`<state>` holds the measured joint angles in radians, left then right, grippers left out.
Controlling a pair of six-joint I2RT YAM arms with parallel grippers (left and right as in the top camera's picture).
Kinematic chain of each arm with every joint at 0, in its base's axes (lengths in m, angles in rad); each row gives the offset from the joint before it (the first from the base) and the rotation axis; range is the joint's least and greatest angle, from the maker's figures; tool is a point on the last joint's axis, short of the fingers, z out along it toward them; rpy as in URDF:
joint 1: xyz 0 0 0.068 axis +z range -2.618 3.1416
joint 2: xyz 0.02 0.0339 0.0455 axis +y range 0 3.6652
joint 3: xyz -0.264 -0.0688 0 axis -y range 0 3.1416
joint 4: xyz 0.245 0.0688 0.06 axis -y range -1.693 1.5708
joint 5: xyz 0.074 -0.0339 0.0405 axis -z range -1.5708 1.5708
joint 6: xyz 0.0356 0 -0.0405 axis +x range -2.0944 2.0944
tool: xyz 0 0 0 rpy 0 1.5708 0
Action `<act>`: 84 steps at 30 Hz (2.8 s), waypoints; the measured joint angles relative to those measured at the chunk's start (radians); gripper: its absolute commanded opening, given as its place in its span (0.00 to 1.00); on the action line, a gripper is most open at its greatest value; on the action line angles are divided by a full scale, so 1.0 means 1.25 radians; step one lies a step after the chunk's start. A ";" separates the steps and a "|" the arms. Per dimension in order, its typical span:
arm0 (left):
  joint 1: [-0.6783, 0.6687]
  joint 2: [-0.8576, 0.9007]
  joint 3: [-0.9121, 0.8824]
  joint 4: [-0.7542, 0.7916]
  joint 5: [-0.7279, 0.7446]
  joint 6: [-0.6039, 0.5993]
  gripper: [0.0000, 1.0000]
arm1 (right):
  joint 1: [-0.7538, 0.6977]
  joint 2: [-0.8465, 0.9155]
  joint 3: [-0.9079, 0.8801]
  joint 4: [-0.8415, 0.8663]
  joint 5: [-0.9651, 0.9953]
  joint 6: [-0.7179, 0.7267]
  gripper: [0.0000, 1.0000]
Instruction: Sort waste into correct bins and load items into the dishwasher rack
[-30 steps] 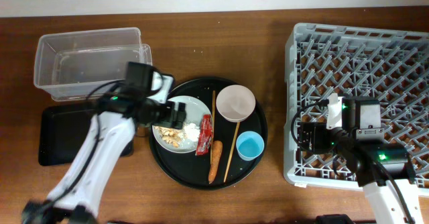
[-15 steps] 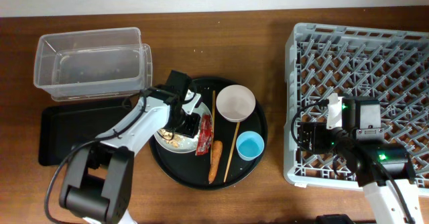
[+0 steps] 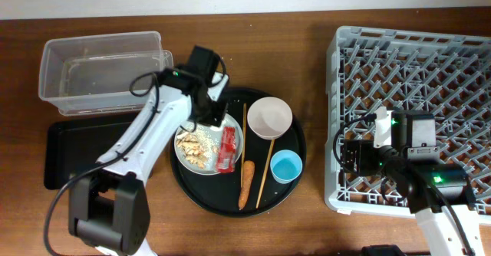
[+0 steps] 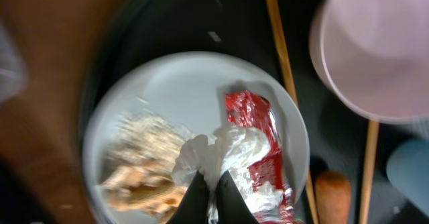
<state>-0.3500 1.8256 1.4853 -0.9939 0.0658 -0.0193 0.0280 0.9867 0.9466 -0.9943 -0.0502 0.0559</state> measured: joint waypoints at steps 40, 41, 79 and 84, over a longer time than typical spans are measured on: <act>0.050 0.034 0.108 -0.125 0.107 0.029 0.80 | 0.000 0.000 0.000 -0.001 0.000 0.000 0.98; 0.038 0.040 0.084 -0.116 0.107 0.031 0.80 | 0.000 0.000 0.000 -0.002 0.000 0.000 0.98; -0.096 0.111 -0.074 0.119 -0.052 0.043 0.00 | 0.000 0.000 0.000 -0.010 0.000 0.000 0.98; 0.044 -0.017 0.028 0.130 -0.085 0.043 0.00 | 0.000 0.000 0.000 -0.010 0.000 0.000 0.98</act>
<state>-0.2947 1.8038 1.5200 -0.8310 -0.0406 0.0345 0.0280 0.9867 0.9466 -1.0069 -0.0502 0.0559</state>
